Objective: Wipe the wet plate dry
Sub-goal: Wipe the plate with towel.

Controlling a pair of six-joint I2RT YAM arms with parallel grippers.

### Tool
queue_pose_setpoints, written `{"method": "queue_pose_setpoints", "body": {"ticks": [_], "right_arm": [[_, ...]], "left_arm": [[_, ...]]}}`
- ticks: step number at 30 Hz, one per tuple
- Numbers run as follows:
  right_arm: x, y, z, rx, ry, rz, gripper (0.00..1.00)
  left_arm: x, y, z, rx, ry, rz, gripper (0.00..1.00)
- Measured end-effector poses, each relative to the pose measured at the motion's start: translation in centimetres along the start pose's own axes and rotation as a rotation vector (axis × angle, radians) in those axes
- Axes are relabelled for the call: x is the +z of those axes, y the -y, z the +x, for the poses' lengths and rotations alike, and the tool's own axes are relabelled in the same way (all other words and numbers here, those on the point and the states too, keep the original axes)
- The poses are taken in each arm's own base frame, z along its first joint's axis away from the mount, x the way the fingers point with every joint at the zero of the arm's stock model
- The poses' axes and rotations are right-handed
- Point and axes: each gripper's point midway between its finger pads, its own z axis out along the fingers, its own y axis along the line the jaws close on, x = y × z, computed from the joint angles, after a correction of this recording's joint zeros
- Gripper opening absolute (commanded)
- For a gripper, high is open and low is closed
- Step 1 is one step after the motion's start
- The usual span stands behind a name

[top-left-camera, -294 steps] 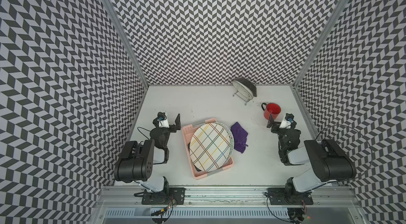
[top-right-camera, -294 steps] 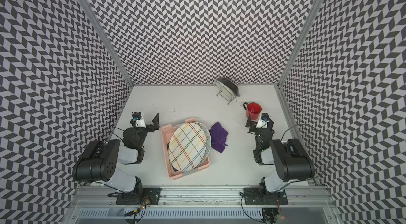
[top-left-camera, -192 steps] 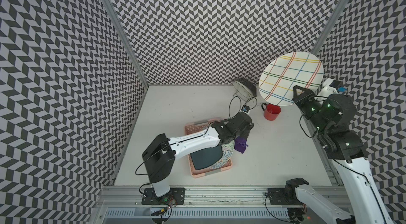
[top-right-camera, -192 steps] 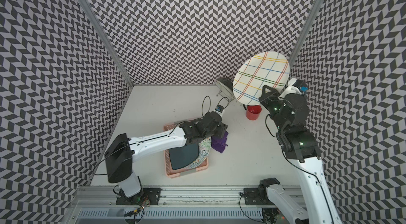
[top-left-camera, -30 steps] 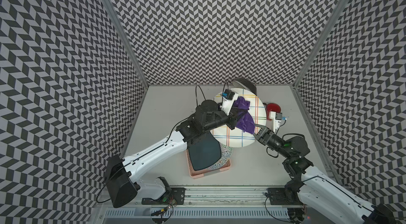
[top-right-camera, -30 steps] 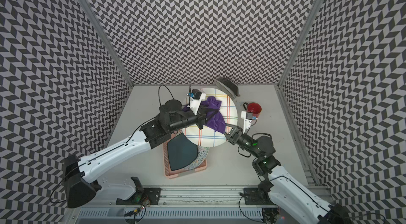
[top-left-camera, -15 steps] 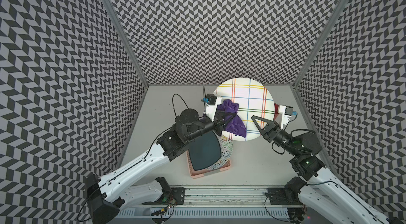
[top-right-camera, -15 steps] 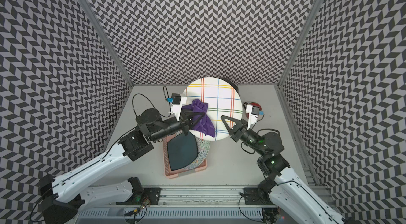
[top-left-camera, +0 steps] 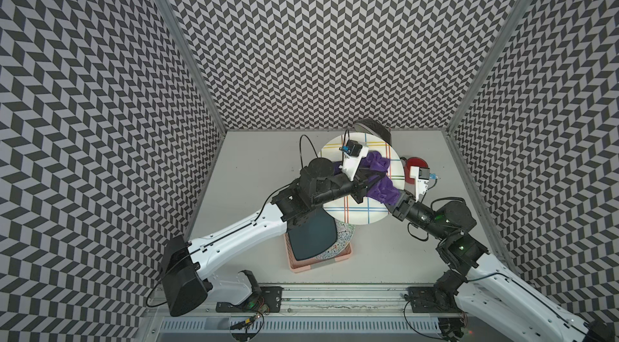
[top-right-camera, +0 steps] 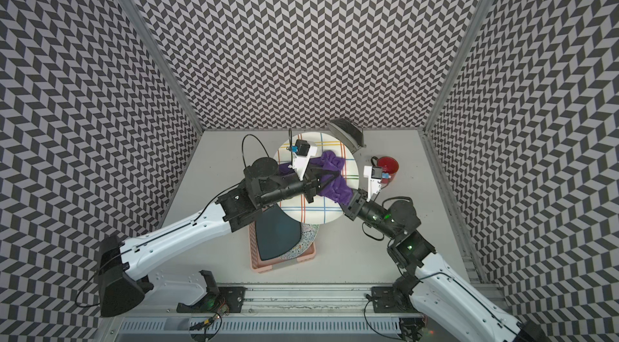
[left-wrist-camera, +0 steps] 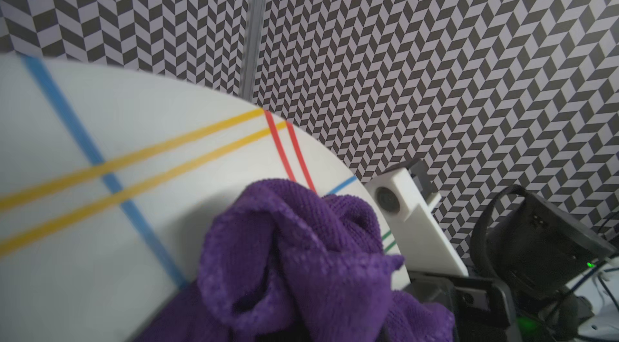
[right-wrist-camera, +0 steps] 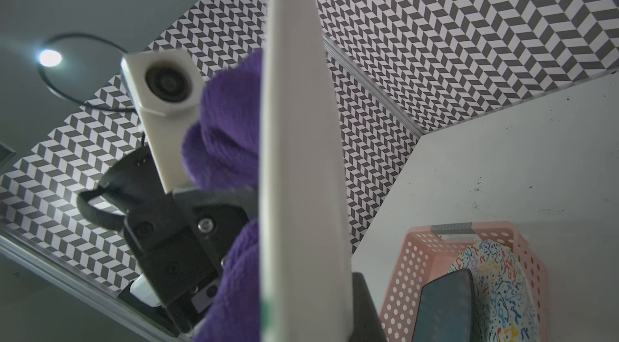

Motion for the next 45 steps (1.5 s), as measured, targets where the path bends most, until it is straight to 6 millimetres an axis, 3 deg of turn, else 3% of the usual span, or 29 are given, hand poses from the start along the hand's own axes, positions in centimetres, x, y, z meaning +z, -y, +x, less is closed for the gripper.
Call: {"method": "queue_pose_setpoints", "body": {"ticks": [3,5,11,14,20,26,29,32,36,41,45], "right_arm": [[0.2,-0.3,-1.9,-0.014,0.052,0.051,0.00],[0.1,-1.3,-4.2,-0.030,0.137,0.062,0.00],[-1.3,-3.7,-8.4,-0.006,0.326,-0.021,0.00],[-2.4,-6.2,-10.3,0.022,0.406,-0.157,0.00],[-2.0,-9.4,-11.0,0.092,0.397,-0.427,0.00],[1.8,-7.3,-7.5,0.170,0.187,-0.460,0.00],[3.1,-6.8,-5.6,0.208,0.106,-0.473,0.00],[3.4,-8.5,-4.8,0.201,0.073,-0.559,0.00],[4.3,-10.6,-3.7,0.185,0.010,-0.658,0.00],[4.9,-13.2,-5.3,0.139,0.028,-0.759,0.00],[3.8,-14.2,-8.9,0.082,0.112,-0.789,0.00]], "left_arm": [[-3.4,-1.8,1.1,-0.068,0.032,-0.044,0.00],[-5.9,-3.4,0.5,-0.119,0.084,-0.057,0.00],[-13.5,-8.4,-5.8,-0.277,0.336,-0.021,0.00],[-15.1,-8.4,-8.5,-0.355,0.411,0.087,0.00],[-16.1,-4.9,-11.8,-0.489,0.465,0.450,0.00],[-16.2,-4.0,-14.5,-0.628,0.458,0.649,0.00],[-17.2,-2.0,-15.9,-0.608,0.472,0.726,0.00],[-18.0,-0.6,-16.7,-0.596,0.491,0.787,0.00],[-16.9,1.4,-16.2,-0.662,0.459,0.868,0.00],[-14.4,4.6,-14.7,-0.744,0.390,0.971,0.00],[-14.0,6.1,-14.1,-0.750,0.372,1.003,0.00]]}}
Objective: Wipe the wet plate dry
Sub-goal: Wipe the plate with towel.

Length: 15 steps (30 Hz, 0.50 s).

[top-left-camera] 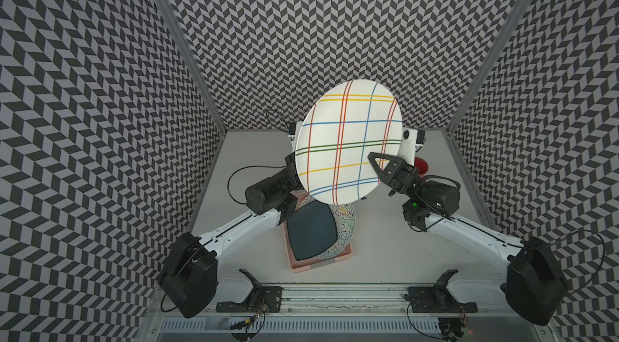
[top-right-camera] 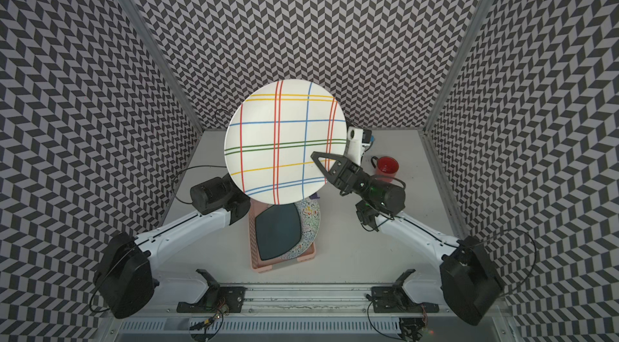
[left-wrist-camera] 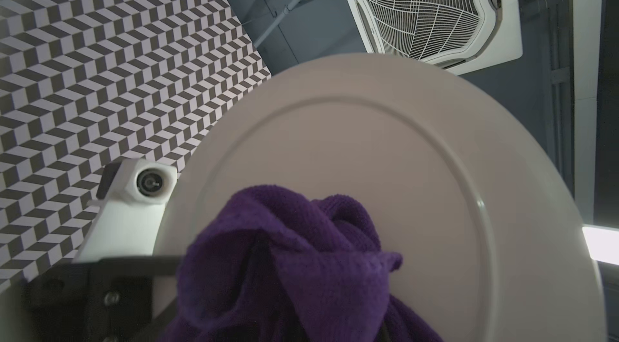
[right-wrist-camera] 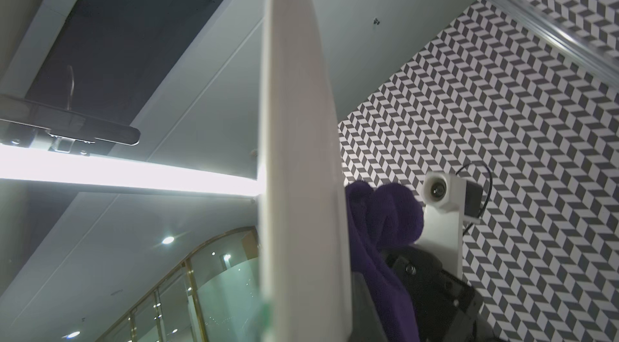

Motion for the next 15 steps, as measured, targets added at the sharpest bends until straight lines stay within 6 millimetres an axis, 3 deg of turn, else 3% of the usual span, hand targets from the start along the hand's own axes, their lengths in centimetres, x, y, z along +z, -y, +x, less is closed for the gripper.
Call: {"method": "queue_pose_setpoints", "body": {"ticks": [2,5,7,10,13,15], "right_arm": [[-0.7,-0.4,-1.7,-0.036,0.035,0.019,0.00],[-1.4,-0.8,-2.5,-0.064,0.054,0.056,0.00],[-1.5,-0.8,-1.4,-0.047,0.038,0.067,0.00],[-1.3,-0.8,1.7,0.007,-0.002,0.052,0.00],[-0.6,-0.6,3.7,0.039,-0.044,0.038,0.00],[-0.1,-0.4,3.7,0.029,-0.042,0.027,0.00]], "left_arm": [[-0.2,0.2,-0.4,0.019,0.009,-0.001,0.00],[0.0,1.4,-1.9,0.070,0.021,0.011,0.00],[0.9,2.8,-2.9,0.107,0.019,0.045,0.00],[2.4,4.0,-3.9,0.124,0.018,0.094,0.00],[3.1,2.8,-3.6,0.072,0.022,0.105,0.00],[3.2,1.2,-2.9,0.020,0.024,0.095,0.00]]}}
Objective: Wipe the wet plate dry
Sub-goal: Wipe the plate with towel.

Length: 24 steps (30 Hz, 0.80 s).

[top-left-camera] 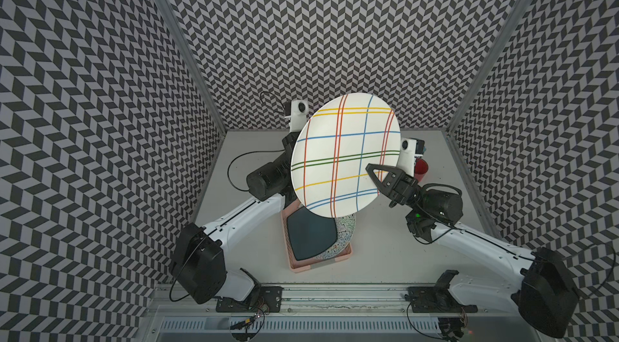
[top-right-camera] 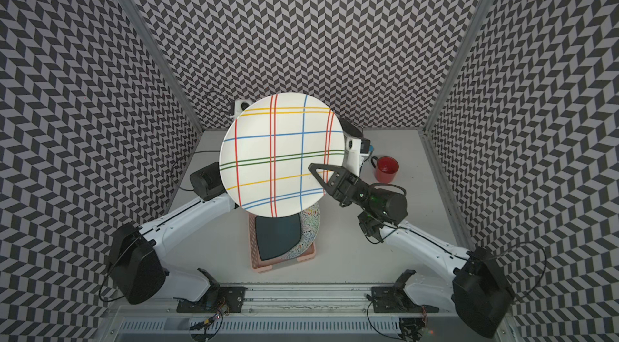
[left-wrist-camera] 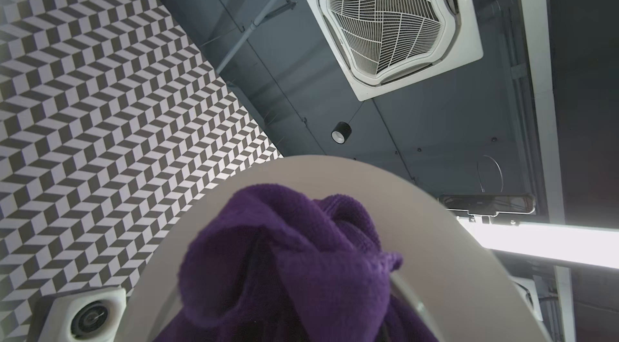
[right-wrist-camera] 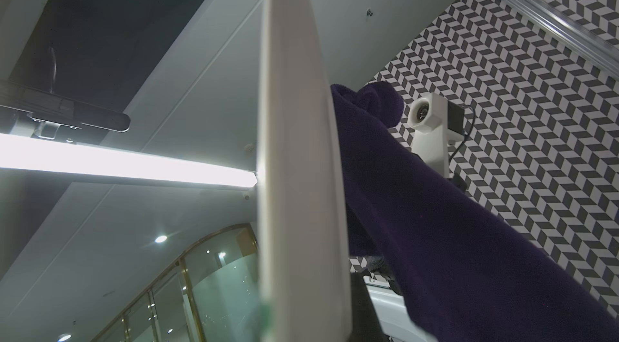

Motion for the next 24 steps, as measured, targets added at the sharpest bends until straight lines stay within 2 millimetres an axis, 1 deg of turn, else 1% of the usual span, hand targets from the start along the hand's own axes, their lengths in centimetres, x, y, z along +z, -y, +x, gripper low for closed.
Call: {"method": "queue_pose_setpoints", "body": {"ticks": [2,3,5,7,9,10,12,14,16,19,21,24], "right_arm": [[0.6,0.0,-1.0,-0.019,0.014,-0.005,0.00],[1.0,0.0,-1.8,-0.033,0.027,-0.005,0.00],[1.1,0.0,-3.6,-0.057,0.065,0.005,0.00],[0.7,0.3,-5.5,-0.079,0.107,0.028,0.00],[0.0,0.8,-7.1,-0.101,0.143,0.064,0.00],[-0.6,1.4,-8.2,-0.112,0.171,0.102,0.00],[-1.5,2.4,-9.4,-0.133,0.205,0.175,0.00],[-2.4,3.3,-10.2,-0.159,0.232,0.266,0.00],[-2.9,4.0,-10.3,-0.193,0.233,0.346,0.00],[-3.3,4.8,-9.8,-0.246,0.217,0.443,0.00],[-3.3,5.8,-8.9,-0.275,0.192,0.504,0.00],[-3.0,7.5,-6.8,-0.286,0.128,0.571,0.00]], "left_arm": [[-0.7,-1.6,1.0,-0.045,0.006,-0.030,0.00],[-1.2,-2.4,1.6,-0.061,0.008,-0.049,0.00],[-2.8,-3.6,2.7,-0.088,0.016,-0.097,0.00],[-4.6,-4.3,3.8,-0.096,0.030,-0.144,0.00],[-6.3,-4.0,4.4,-0.064,0.037,-0.180,0.00],[-7.2,-3.4,4.8,-0.021,0.037,-0.195,0.00],[-8.2,-2.0,5.6,0.075,0.028,-0.232,0.00],[-8.7,-0.7,6.2,0.202,0.028,-0.294,0.00],[-8.5,0.4,5.9,0.353,0.059,-0.368,0.00],[-7.7,0.6,4.4,0.540,0.109,-0.522,0.00],[-7.4,-0.2,3.1,0.640,0.123,-0.640,0.00],[-7.8,-3.2,1.5,0.747,0.110,-0.831,0.00]]}}
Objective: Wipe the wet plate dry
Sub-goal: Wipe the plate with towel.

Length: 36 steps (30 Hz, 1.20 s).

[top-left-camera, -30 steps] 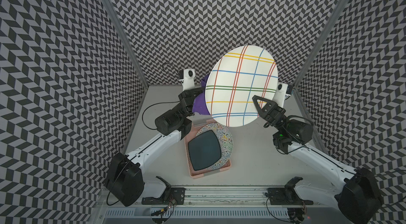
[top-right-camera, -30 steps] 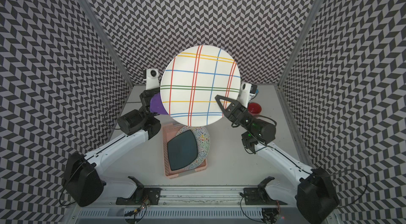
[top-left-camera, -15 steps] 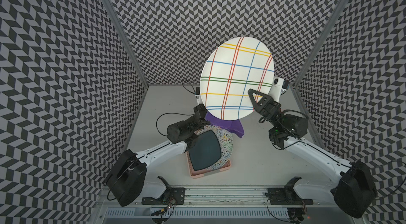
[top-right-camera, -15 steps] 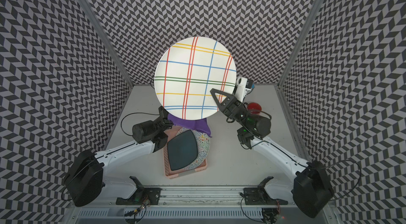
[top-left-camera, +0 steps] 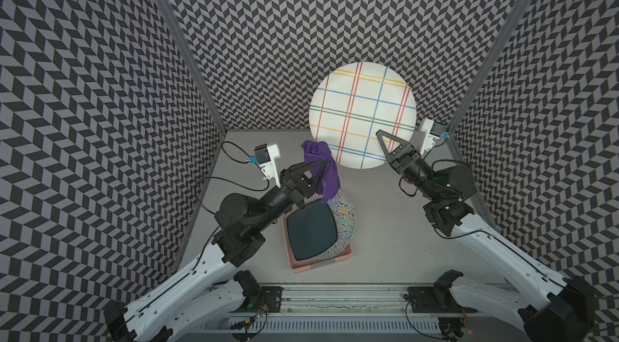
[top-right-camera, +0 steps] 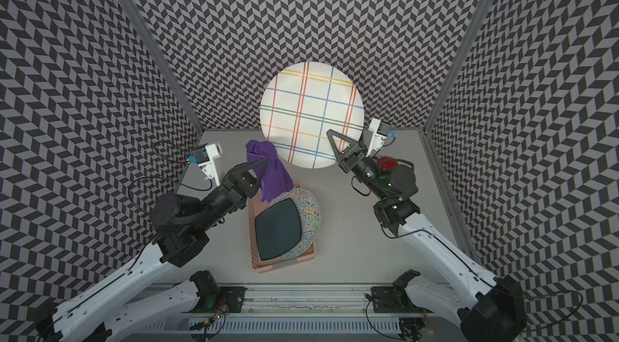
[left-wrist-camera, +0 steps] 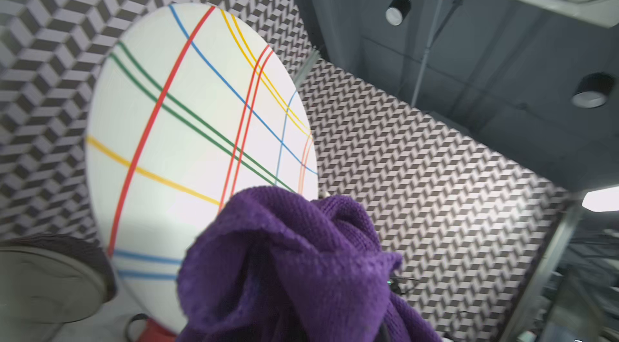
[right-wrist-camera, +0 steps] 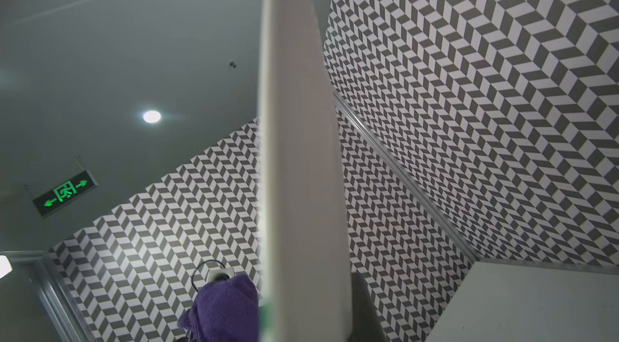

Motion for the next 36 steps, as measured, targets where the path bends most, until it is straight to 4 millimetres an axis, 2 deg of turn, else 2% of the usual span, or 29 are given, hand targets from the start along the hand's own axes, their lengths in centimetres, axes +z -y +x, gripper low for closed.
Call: {"method": "queue_pose_setpoints", "body": {"ticks": [2,5,6,9,12,15,17,19,20,22,24,26,28,31,34,36], "right_arm": [[0.2,0.2,1.5,-0.010,-0.040,0.017,0.00],[0.4,0.1,3.0,-0.022,-0.078,0.024,0.00],[0.4,0.6,3.4,-0.018,-0.088,0.050,0.00],[0.6,1.7,3.8,-0.012,-0.091,0.090,0.00],[0.6,1.7,4.0,-0.002,-0.088,0.096,0.00],[0.7,1.4,3.9,0.008,-0.080,0.091,0.00],[0.5,1.2,4.0,0.010,-0.083,0.086,0.00],[0.0,1.0,4.5,0.008,-0.097,0.078,0.00],[-0.3,0.8,5.1,0.005,-0.113,0.070,0.00],[-0.8,0.3,6.4,-0.002,-0.151,0.051,0.00],[-1.2,-0.2,7.9,-0.005,-0.193,0.036,0.00],[-1.4,-0.7,9.2,0.000,-0.226,0.023,0.00],[-1.5,-0.5,9.9,0.011,-0.247,0.029,0.00],[-1.6,0.4,10.4,0.022,-0.262,0.067,0.00],[-2.0,1.9,10.6,0.025,-0.281,0.127,0.00],[-2.3,3.1,10.1,0.020,-0.278,0.165,0.00]], "left_arm": [[1.4,-1.9,1.2,0.067,-0.039,-0.103,0.00],[2.9,-5.3,4.6,0.133,-0.125,-0.246,0.00],[3.2,-5.9,5.3,0.145,-0.139,-0.270,0.00],[3.5,-6.6,7.1,0.163,-0.179,-0.302,0.00],[3.8,-6.4,7.4,0.170,-0.183,-0.305,0.00],[3.7,-6.5,6.5,0.189,-0.175,-0.324,0.00],[3.5,-7.1,4.8,0.217,-0.152,-0.356,0.00],[3.0,-8.5,1.8,0.260,-0.103,-0.418,0.00],[2.6,-9.3,-0.5,0.295,-0.065,-0.465,0.00],[2.5,-9.9,-3.3,0.354,-0.030,-0.510,0.00],[3.2,-9.7,-4.7,0.412,-0.042,-0.511,0.00],[5.0,-8.7,-4.6,0.449,-0.085,-0.451,0.00],[6.8,-7.8,-2.9,0.464,-0.141,-0.373,0.00],[8.0,-6.8,1.2,0.456,-0.228,-0.288,0.00],[7.0,-7.2,5.5,0.418,-0.308,-0.253,0.00],[5.2,-8.3,7.2,0.385,-0.339,-0.278,0.00]]}}
